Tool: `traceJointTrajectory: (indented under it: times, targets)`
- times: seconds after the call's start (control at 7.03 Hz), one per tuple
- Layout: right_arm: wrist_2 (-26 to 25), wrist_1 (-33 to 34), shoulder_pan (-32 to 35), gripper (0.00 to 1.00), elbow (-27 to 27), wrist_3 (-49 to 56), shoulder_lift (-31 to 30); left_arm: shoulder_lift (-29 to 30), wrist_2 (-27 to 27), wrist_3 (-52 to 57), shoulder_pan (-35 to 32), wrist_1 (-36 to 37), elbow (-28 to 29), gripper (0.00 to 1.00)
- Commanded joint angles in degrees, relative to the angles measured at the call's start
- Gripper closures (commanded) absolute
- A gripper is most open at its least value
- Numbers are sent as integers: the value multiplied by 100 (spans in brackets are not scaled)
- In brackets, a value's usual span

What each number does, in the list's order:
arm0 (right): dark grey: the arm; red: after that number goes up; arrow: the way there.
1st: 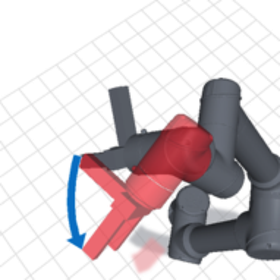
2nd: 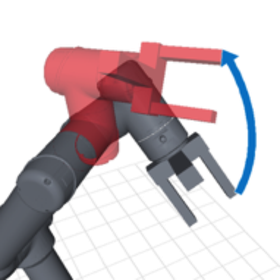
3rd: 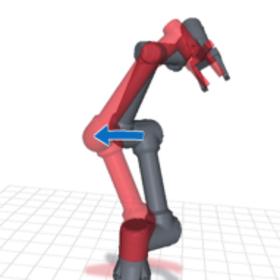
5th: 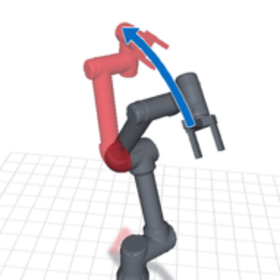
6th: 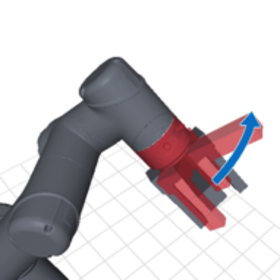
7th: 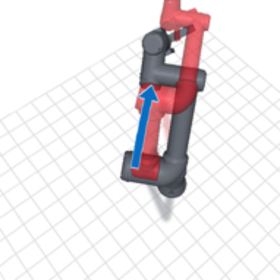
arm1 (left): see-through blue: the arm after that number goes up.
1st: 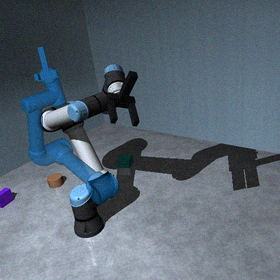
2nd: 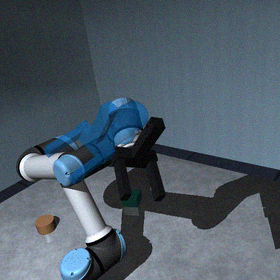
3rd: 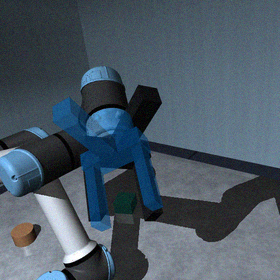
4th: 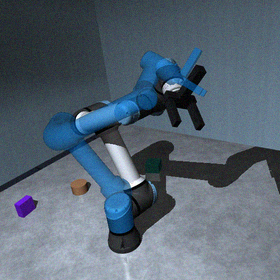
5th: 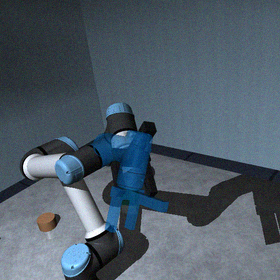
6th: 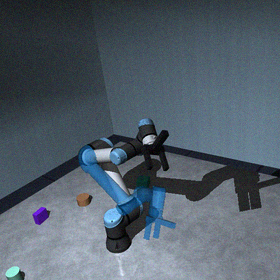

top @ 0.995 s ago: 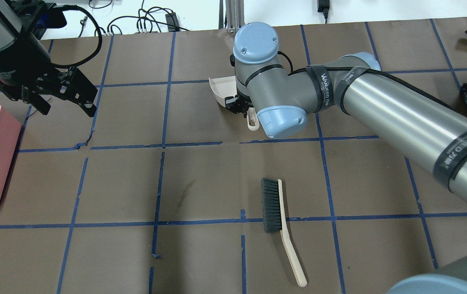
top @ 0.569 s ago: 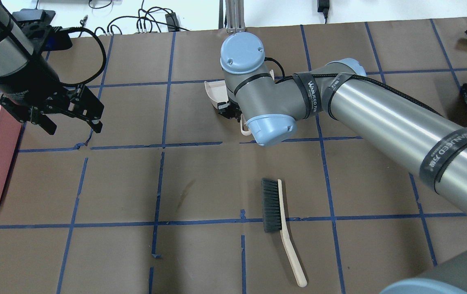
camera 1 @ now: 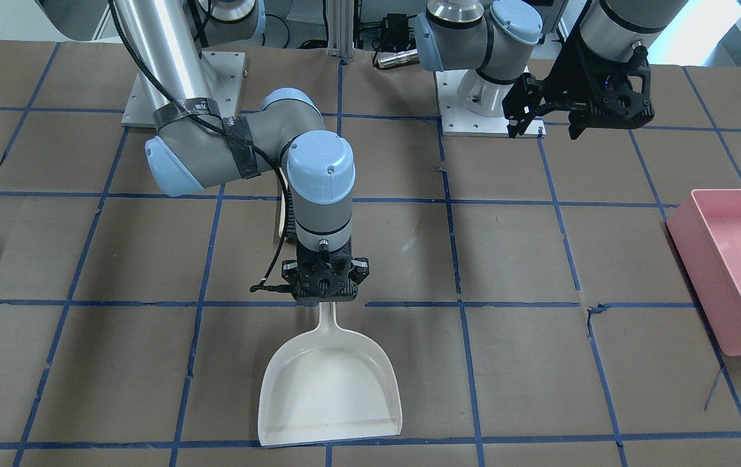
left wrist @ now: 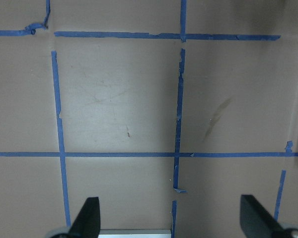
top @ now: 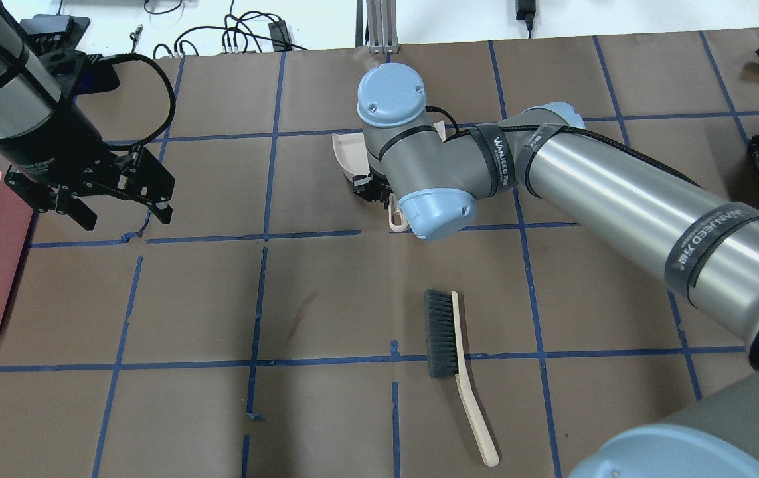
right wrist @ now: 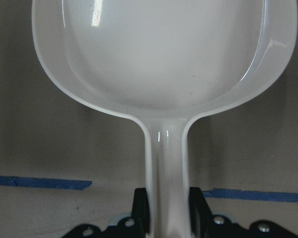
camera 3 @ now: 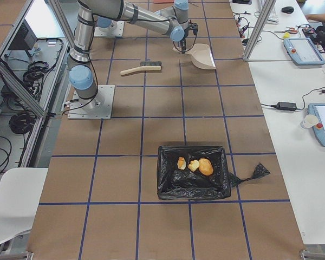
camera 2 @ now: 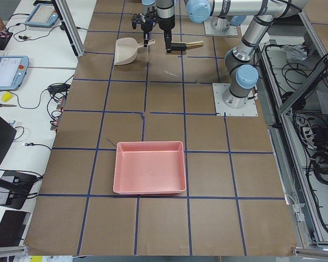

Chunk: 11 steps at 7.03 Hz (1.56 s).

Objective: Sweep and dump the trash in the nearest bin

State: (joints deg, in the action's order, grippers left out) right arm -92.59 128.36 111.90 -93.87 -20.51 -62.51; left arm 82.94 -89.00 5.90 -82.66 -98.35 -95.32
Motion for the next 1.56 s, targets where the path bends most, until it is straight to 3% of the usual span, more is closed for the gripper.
traceJointTrajectory:
  times: [0.0,0.14,0.43,0.57,1.0,1.42]
  targets:
    - [22,-108,-54,5,44,-181,-24,11,-30,-158,-250,0,5,0]
    - [31,-327,-150,5,114,-181,-86,12,-39,-237,-364,0,-4,0]
    - [74,-1989,-526,3,779,-129,-707,12,-13,-247,-453,44,-4,0]
    - [414,-2634,-869,1,1035,2,-1076,3,5,-255,-453,36,-4,0]
    - [321,-4163,-1590,1,898,1184,-2385,11,14,-264,-453,131,-48,0]
    - [330,-4346,-2005,1,335,1997,-3178,-6,14,-282,-453,220,-57,0]
